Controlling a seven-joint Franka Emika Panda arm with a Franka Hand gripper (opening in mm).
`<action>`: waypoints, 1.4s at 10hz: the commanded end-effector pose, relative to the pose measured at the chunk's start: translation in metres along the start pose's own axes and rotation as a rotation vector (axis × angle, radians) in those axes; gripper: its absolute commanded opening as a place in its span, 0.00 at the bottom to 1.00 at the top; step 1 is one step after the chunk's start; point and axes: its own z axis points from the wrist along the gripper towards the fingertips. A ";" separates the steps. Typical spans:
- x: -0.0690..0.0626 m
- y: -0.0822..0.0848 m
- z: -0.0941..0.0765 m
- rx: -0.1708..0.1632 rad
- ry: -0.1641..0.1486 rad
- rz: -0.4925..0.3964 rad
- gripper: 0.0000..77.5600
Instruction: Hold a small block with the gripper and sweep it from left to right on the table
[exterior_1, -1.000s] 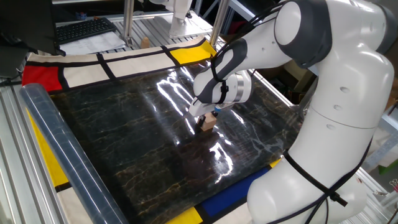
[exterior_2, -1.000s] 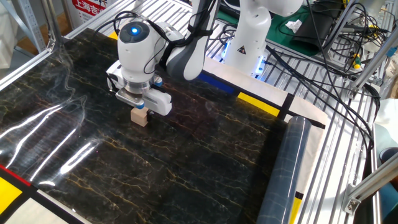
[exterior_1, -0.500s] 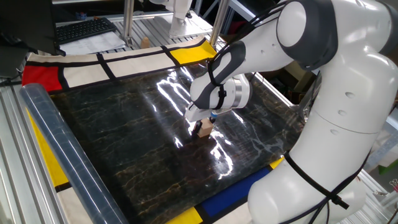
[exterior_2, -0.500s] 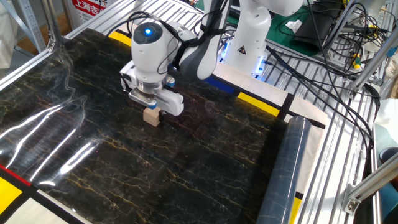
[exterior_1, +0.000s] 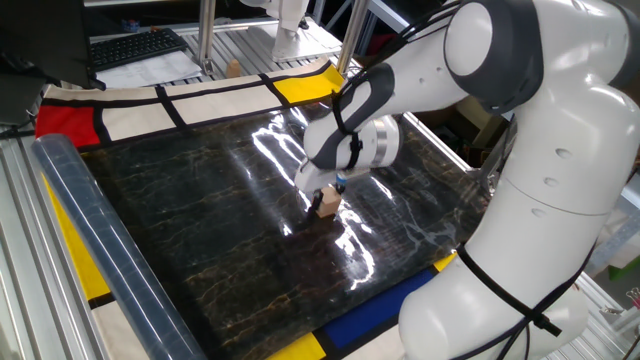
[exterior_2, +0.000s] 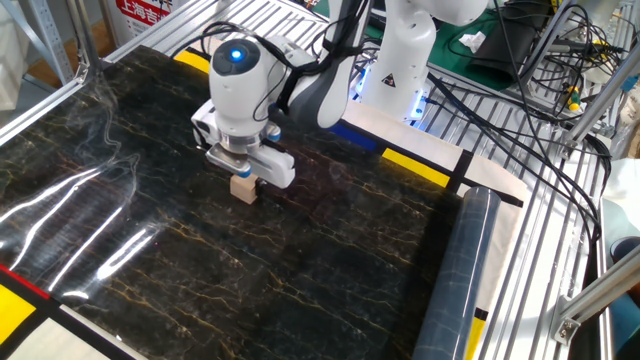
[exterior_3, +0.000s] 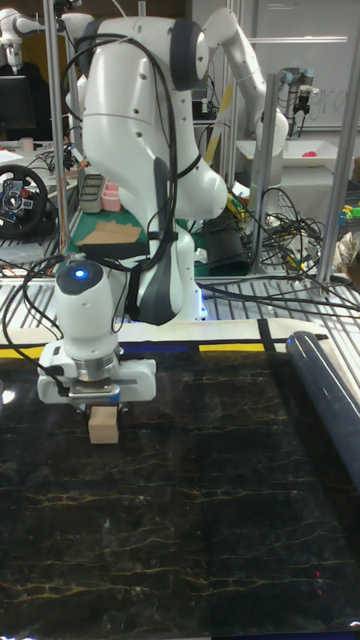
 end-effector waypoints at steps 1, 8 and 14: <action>-0.019 -0.013 -0.022 0.038 0.024 -0.014 0.01; -0.035 -0.070 -0.031 -0.005 0.003 -0.066 0.01; -0.014 -0.045 -0.013 0.003 -0.042 -0.003 0.01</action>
